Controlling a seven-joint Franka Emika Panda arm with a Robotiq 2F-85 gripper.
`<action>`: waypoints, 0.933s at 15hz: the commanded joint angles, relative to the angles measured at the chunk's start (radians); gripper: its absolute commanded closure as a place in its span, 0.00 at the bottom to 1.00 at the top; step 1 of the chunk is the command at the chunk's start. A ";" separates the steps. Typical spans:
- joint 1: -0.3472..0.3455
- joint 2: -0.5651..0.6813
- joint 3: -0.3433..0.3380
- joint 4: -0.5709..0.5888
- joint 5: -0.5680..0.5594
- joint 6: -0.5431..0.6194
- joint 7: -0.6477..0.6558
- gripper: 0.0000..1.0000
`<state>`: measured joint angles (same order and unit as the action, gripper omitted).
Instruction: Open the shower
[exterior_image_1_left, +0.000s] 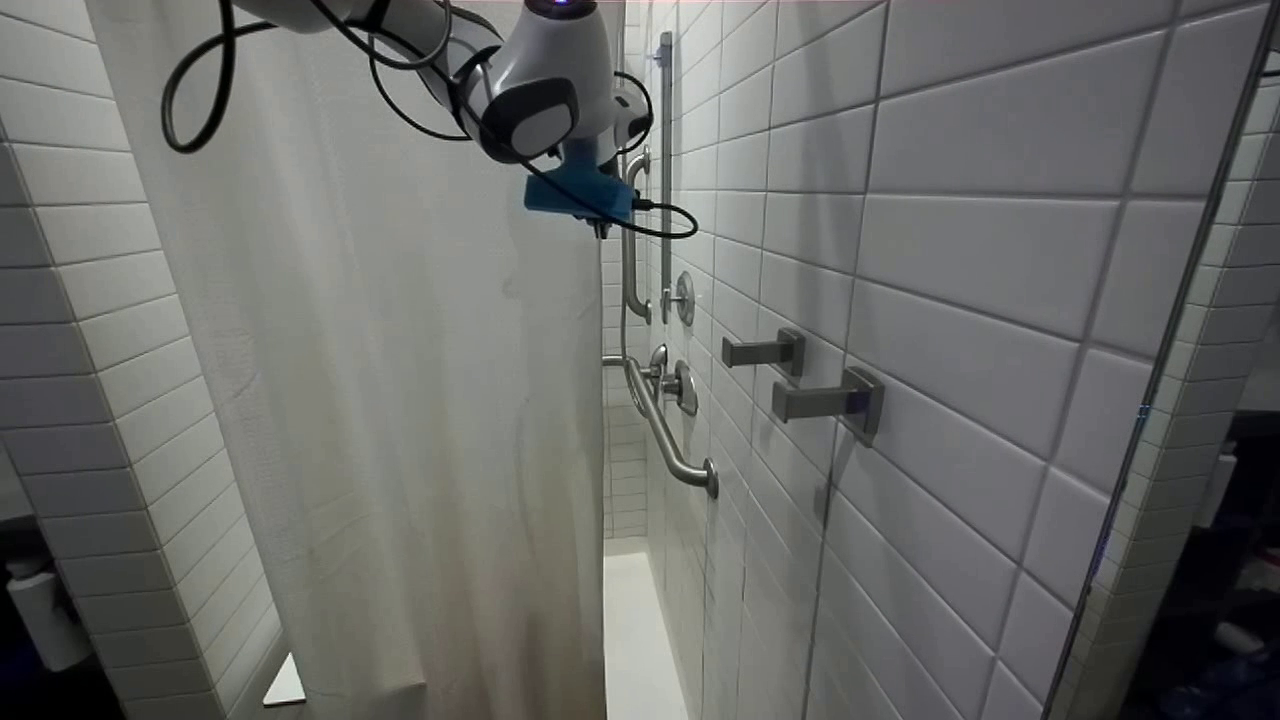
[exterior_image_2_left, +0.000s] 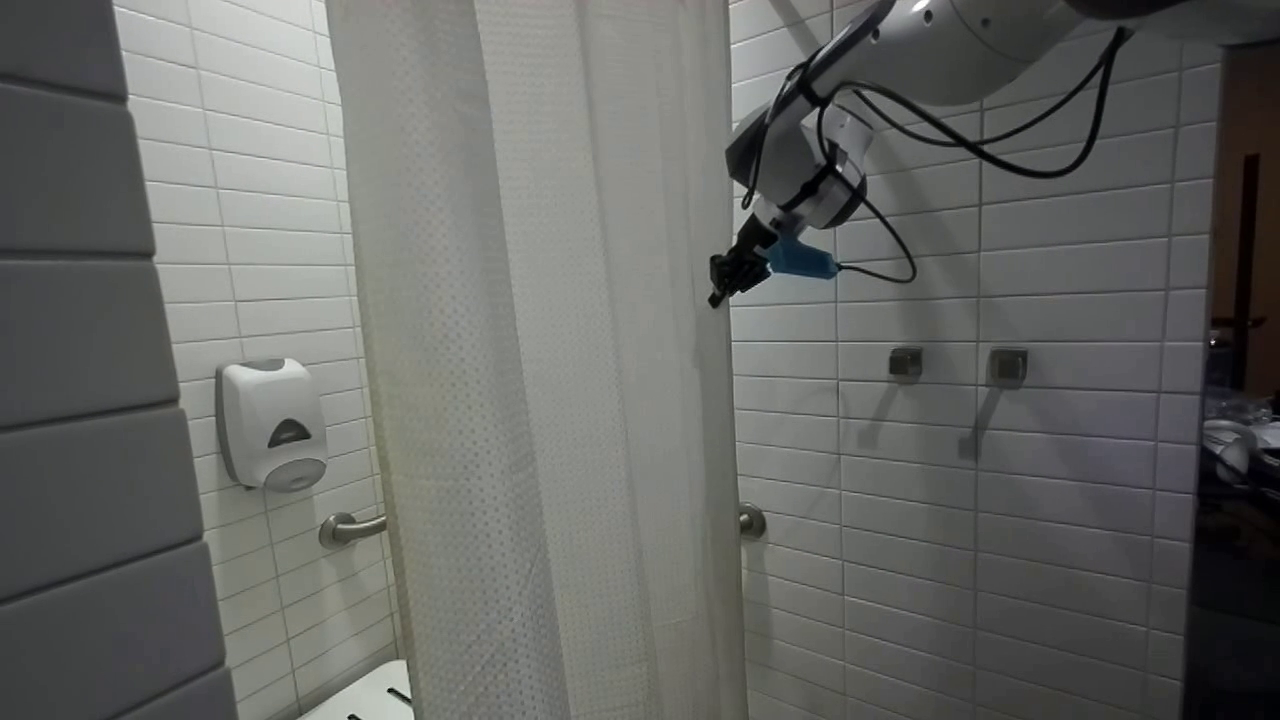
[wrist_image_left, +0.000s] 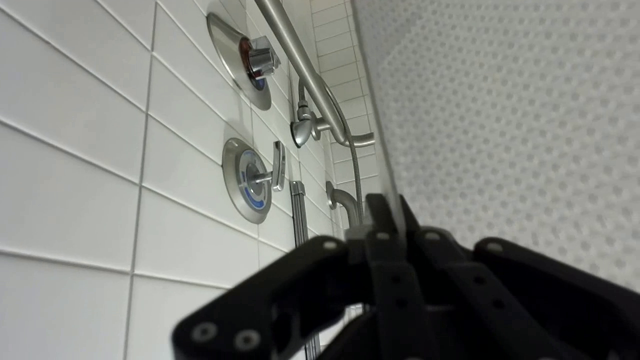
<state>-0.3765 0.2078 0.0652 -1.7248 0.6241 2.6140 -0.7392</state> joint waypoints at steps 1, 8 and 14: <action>0.034 -0.056 -0.050 -0.038 0.030 -0.016 0.021 1.00; 0.154 -0.167 -0.112 -0.201 -0.248 0.028 0.317 1.00; 0.254 -0.277 -0.102 -0.315 -0.454 0.000 0.390 1.00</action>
<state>-0.1653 0.0076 -0.0310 -1.9572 0.2399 2.6366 -0.3653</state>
